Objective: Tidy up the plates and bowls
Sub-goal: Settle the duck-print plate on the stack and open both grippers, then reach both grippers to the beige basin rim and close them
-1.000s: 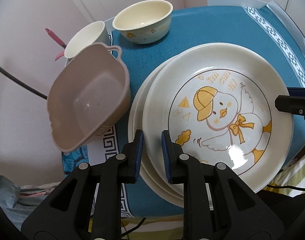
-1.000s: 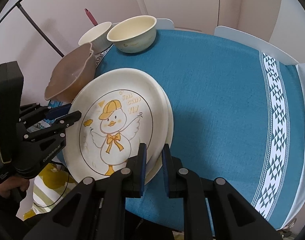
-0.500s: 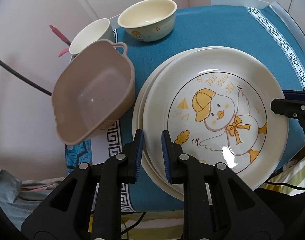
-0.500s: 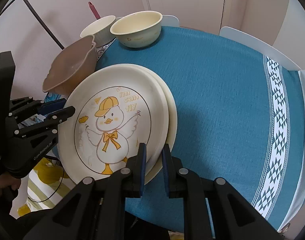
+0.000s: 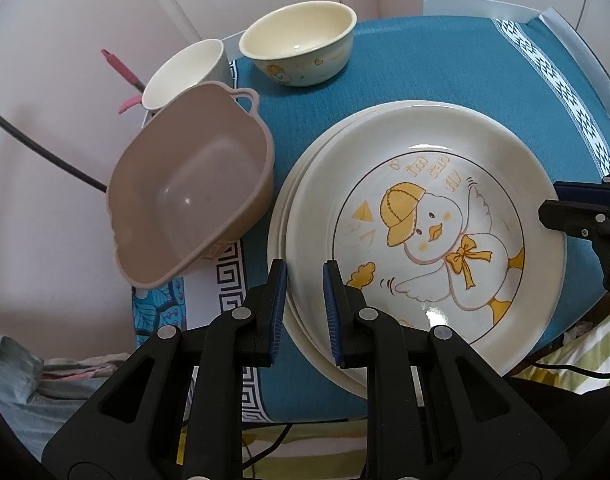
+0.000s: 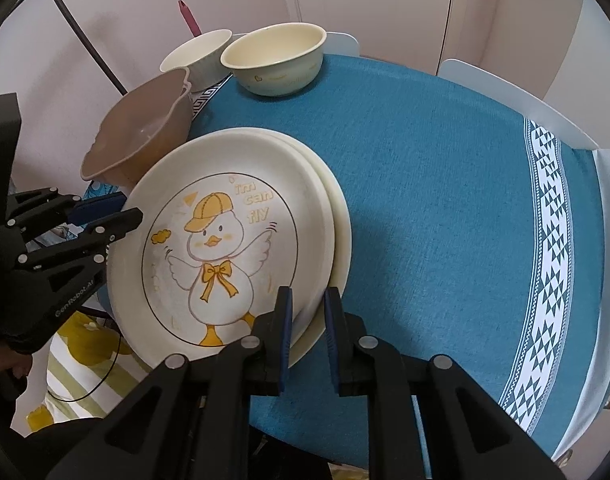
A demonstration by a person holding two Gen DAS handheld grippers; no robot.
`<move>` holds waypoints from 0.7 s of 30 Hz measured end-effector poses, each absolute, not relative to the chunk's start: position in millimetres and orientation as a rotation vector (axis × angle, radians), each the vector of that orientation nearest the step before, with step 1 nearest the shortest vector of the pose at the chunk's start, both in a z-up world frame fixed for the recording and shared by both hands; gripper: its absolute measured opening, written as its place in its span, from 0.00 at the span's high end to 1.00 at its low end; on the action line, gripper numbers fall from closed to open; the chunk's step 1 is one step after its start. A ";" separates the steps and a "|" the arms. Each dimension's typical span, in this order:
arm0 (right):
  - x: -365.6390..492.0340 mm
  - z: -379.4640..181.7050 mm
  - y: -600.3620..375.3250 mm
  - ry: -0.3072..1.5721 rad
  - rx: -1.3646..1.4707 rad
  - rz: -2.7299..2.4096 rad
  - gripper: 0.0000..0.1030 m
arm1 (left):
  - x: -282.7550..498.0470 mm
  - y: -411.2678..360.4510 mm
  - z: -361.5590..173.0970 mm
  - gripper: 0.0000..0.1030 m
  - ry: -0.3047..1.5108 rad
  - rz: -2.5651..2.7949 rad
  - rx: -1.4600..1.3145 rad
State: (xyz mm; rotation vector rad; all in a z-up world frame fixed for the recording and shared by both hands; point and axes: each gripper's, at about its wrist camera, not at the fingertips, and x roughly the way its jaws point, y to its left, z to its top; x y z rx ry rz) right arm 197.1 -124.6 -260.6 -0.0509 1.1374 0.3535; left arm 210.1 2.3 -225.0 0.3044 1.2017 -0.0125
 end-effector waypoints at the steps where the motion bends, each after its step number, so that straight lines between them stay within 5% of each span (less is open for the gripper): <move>1: 196.8 -260.7 -124.4 1.138 -0.049 0.354 0.86 | 210.0 2.4 -224.6 0.84 1.202 -0.012 0.304; 12: 196.4 -231.5 -140.2 1.079 0.006 0.356 0.86 | 205.8 4.5 -170.9 0.81 1.102 -0.026 0.238; 13: 196.7 -227.5 -142.7 1.069 0.013 0.359 0.86 | 206.4 4.4 -164.2 0.72 1.086 -0.023 0.235; 15: 197.4 -217.3 -147.4 1.047 0.027 0.366 0.84 | 207.3 3.1 -145.9 0.32 1.036 -0.002 0.233; 16: 196.8 -212.6 -149.2 1.032 0.031 0.368 0.73 | 207.4 3.8 -138.4 0.04 1.007 0.007 0.230; 17: 196.6 -208.9 -151.1 1.019 0.036 0.372 0.63 | 206.2 4.7 -129.4 0.00 0.962 0.017 0.223; 19: 196.6 -200.8 -156.5 0.986 0.054 0.390 0.14 | 204.5 6.5 -114.5 0.00 0.908 0.025 0.211; 21: 198.5 -195.1 -160.7 0.956 0.066 0.407 0.09 | 207.1 13.0 -106.1 0.00 0.907 0.034 0.169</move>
